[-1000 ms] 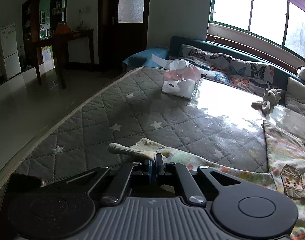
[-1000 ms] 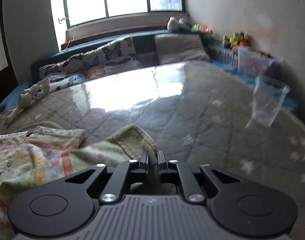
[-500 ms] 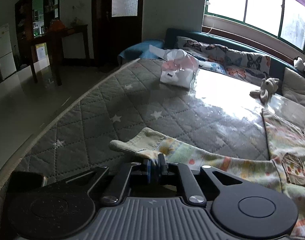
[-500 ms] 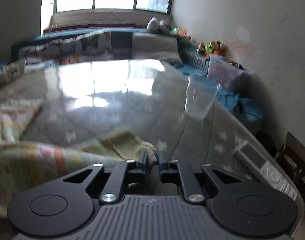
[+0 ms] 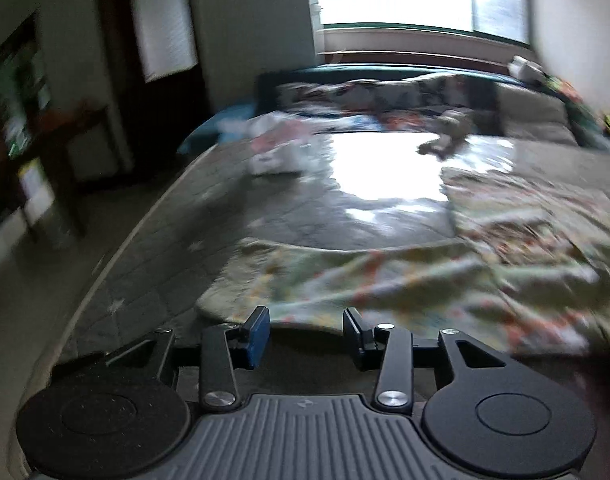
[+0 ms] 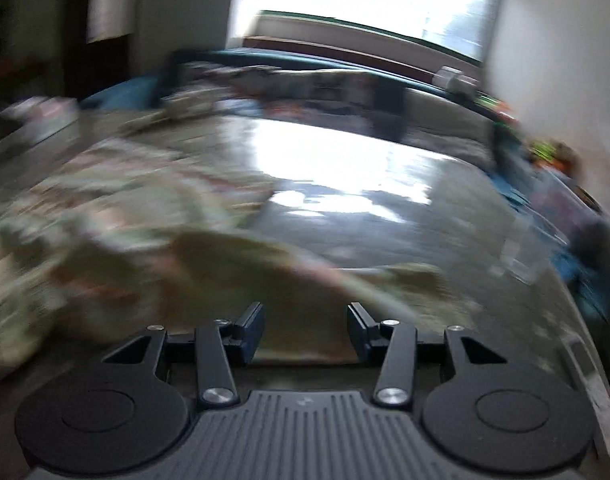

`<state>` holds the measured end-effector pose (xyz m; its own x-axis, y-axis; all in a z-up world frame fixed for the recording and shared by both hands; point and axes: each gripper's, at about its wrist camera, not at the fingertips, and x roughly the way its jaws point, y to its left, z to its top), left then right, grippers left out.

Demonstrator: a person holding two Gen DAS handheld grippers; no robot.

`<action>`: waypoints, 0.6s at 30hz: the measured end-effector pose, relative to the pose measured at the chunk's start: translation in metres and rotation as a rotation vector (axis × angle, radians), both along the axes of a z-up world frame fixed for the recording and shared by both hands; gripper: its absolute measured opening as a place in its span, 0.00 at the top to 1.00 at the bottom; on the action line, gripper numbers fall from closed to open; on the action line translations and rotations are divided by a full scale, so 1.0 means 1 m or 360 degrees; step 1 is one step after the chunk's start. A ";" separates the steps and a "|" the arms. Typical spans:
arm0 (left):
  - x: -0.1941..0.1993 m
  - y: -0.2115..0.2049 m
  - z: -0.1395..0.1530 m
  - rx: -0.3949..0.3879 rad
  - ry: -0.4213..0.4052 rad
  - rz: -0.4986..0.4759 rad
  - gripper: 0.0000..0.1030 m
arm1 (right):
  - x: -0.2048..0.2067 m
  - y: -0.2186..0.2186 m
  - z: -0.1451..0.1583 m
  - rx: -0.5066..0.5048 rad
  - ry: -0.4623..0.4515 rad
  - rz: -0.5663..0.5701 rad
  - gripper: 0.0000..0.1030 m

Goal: Fold clothes

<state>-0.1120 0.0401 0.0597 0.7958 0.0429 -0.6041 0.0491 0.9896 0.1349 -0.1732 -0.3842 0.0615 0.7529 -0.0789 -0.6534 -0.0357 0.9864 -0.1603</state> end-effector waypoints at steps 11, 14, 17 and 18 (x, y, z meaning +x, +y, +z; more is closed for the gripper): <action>-0.033 -0.104 -0.019 0.0314 -0.0131 -0.0780 0.57 | -0.012 0.106 -0.025 -0.0229 0.0107 0.0723 0.48; -0.036 -0.126 -0.030 0.0386 -0.0144 -0.0946 0.57 | -0.015 0.118 -0.028 -0.0276 0.0105 0.0836 0.46; -0.039 -0.147 -0.040 0.0454 -0.0168 -0.1096 0.57 | -0.017 0.126 -0.030 -0.0298 0.0097 0.0920 0.44; -0.041 -0.152 -0.042 0.0462 -0.0181 -0.1137 0.57 | -0.017 0.128 -0.031 -0.0301 0.0092 0.0938 0.44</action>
<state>-0.1534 -0.1121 0.0180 0.7464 -0.3598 -0.5599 0.6318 0.6473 0.4263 -0.1902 -0.2561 0.0309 0.6690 0.2207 -0.7097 -0.5793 0.7531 -0.3119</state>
